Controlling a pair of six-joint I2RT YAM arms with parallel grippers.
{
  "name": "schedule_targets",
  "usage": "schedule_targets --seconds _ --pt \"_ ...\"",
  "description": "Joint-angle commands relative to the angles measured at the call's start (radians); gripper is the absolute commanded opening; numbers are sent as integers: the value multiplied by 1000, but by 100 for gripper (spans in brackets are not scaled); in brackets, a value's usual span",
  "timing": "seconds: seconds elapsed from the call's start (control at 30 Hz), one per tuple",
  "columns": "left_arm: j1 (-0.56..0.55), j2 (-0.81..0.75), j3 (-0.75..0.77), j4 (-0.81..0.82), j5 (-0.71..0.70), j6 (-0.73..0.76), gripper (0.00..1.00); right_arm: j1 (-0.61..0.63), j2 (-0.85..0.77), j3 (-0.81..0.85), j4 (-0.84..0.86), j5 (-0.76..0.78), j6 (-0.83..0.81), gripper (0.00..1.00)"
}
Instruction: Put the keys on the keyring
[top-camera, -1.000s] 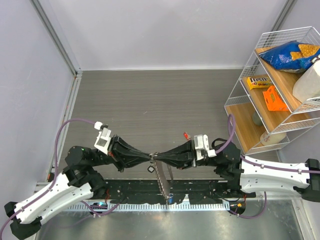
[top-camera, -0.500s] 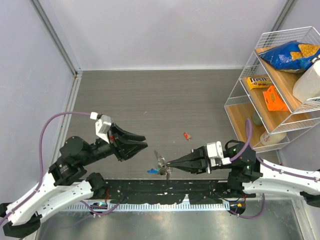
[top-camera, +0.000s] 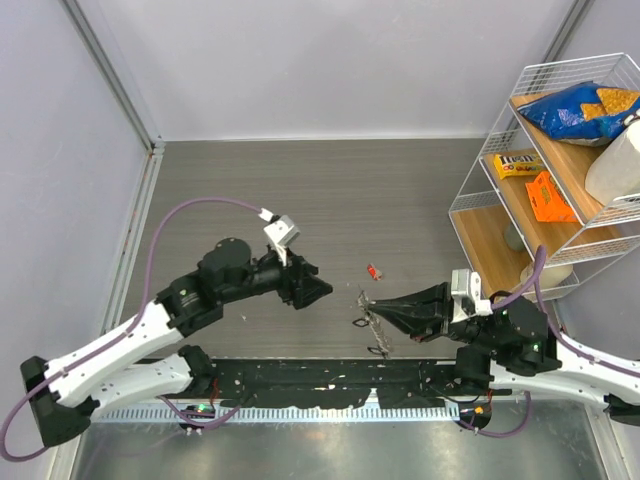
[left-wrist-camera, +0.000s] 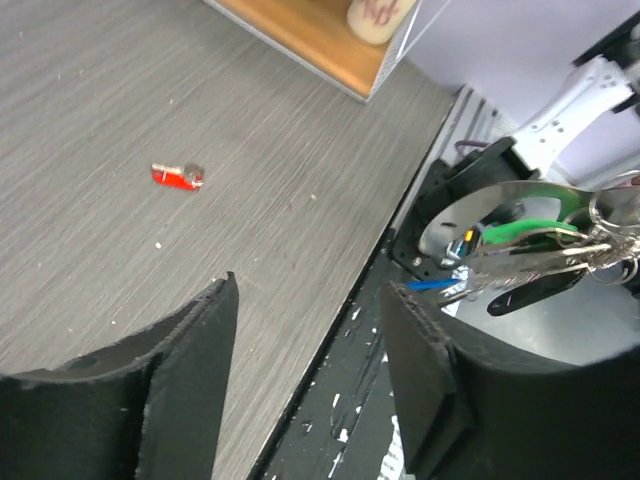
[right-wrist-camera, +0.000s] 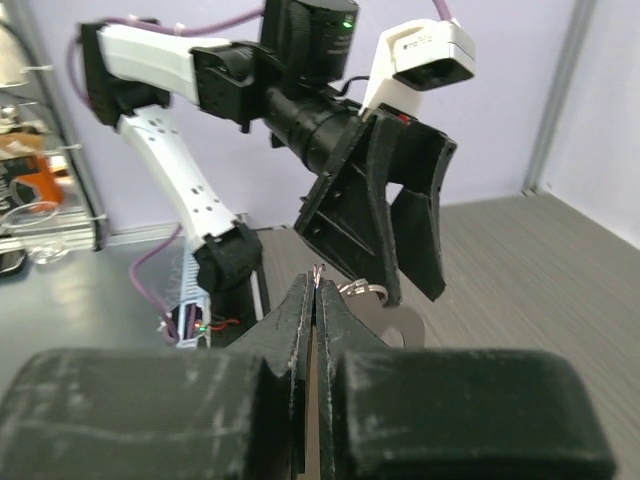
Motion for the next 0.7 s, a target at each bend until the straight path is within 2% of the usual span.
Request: schedule_targets --seconds 0.0,0.07,0.23,0.4,0.67 --pt "-2 120 85 62 -28 27 67 5 -72 8 -93 234 93 6" --pt "0 199 102 90 -19 32 71 5 -119 2 -110 306 113 6" --pt "8 369 119 203 33 62 71 5 -188 0 -181 434 104 6" --pt "21 553 171 312 103 58 68 5 -221 11 -143 458 47 6" --pt "21 768 272 360 119 39 67 5 -239 53 -163 474 -27 6"
